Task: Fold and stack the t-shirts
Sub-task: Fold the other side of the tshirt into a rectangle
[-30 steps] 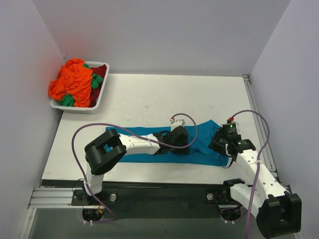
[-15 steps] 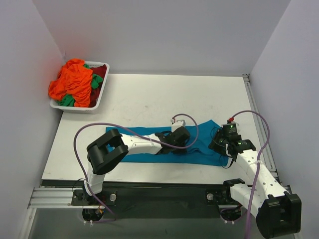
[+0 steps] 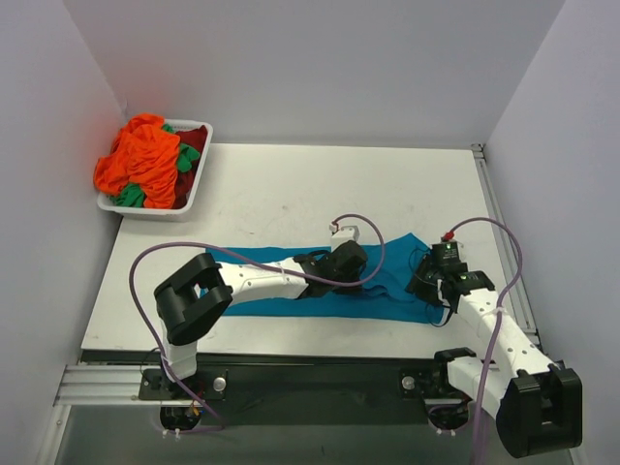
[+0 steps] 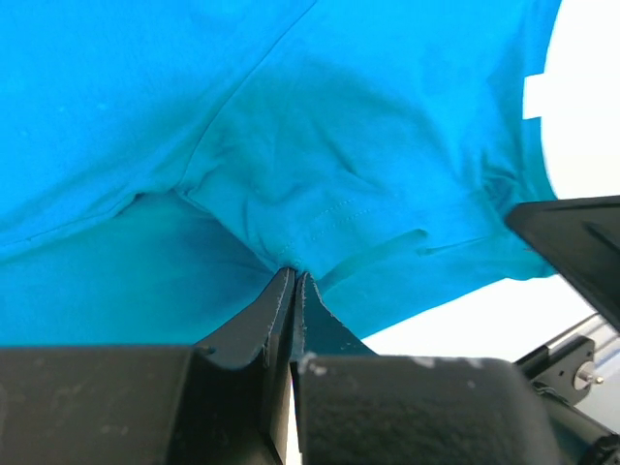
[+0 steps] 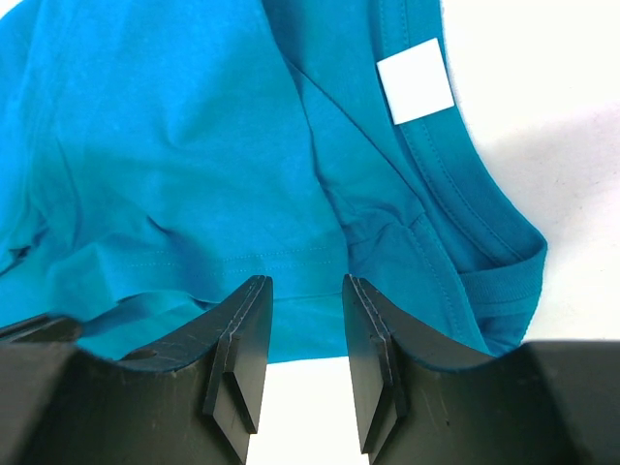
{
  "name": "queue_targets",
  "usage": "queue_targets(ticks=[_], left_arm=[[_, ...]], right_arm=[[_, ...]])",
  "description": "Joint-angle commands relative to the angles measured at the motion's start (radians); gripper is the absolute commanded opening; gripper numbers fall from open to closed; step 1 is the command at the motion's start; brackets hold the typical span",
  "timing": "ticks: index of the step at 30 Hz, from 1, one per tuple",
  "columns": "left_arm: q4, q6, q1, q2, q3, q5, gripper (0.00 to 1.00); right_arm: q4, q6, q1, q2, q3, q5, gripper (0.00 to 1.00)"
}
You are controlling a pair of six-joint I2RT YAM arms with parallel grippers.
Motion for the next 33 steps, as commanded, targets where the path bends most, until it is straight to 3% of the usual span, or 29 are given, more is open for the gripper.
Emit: queue_targets(ticks=[1, 9, 23, 29, 33], left_arm=[[-0.012, 0.023, 0.005, -0.044, -0.009, -0.019, 0.0], [-0.017, 0.016, 0.015, -0.027, -0.032, -0.016, 0.0], [0.011, 0.025, 0.034, -0.019, -0.061, 0.013, 0.0], [0.023, 0.02, 0.04, -0.021, -0.078, 0.021, 0.0], [0.026, 0.032, 0.042, -0.03, -0.087, 0.024, 0.05]], right_arm=[[-0.001, 0.01, -0.009, 0.02, -0.015, 0.024, 0.36], [0.022, 0.043, -0.012, 0.075, -0.038, 0.029, 0.22], [0.065, 0.071, -0.02, 0.136, -0.064, 0.038, 0.26], [0.057, 0.082, -0.035, 0.173, -0.052, 0.026, 0.08], [0.042, 0.089, -0.049, 0.176, -0.05, 0.036, 0.08]])
